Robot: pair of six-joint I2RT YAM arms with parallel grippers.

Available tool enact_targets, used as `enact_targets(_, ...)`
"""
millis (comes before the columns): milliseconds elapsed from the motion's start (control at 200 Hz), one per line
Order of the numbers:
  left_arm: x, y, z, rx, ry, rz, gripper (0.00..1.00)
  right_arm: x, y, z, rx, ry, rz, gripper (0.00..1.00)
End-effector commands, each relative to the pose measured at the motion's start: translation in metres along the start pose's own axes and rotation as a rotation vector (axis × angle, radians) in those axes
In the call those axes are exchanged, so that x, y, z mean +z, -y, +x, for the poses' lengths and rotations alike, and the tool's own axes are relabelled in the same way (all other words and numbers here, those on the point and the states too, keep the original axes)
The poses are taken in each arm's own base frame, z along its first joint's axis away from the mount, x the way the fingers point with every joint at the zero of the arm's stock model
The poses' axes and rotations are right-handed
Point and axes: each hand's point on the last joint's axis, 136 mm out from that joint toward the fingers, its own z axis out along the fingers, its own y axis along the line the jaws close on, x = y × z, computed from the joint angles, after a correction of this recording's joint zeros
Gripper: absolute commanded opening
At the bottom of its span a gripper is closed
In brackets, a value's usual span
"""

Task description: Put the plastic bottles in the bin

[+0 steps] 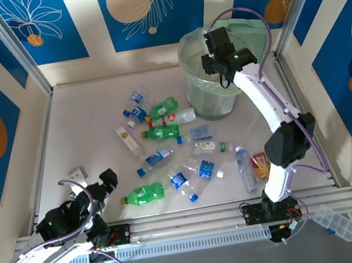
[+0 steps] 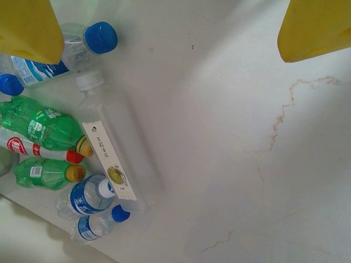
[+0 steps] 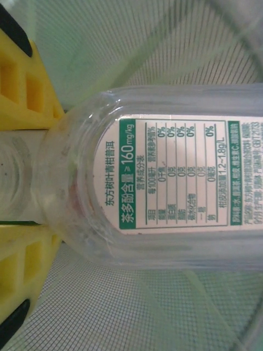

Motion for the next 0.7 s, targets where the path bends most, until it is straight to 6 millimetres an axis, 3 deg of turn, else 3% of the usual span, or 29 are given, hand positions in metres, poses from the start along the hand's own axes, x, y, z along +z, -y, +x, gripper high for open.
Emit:
enact_targets(0,0.000,-0.003,0.000,-0.001,0.008,-0.006,1.00,0.012,0.002,0.014,-0.017,-0.093,-0.007,0.00)
enact_targets(295,0.000,-0.004,0.000,-0.001,0.011,-0.009,1.00,0.055,-0.002,0.033,-0.029,-0.245,-0.029,0.02)
enact_targets(355,0.000,-0.004,0.000,-0.001,0.012,-0.011,1.00,0.060,-0.004,0.036,-0.031,-0.268,-0.036,0.06)
enact_targets(460,0.001,-0.004,0.001,-0.001,0.011,-0.010,1.00,0.066,-0.008,0.039,-0.030,-0.283,-0.052,0.24)
enact_targets(695,0.001,-0.004,0.000,0.003,0.016,-0.006,1.00,0.064,-0.004,0.035,-0.026,-0.278,-0.044,0.41)
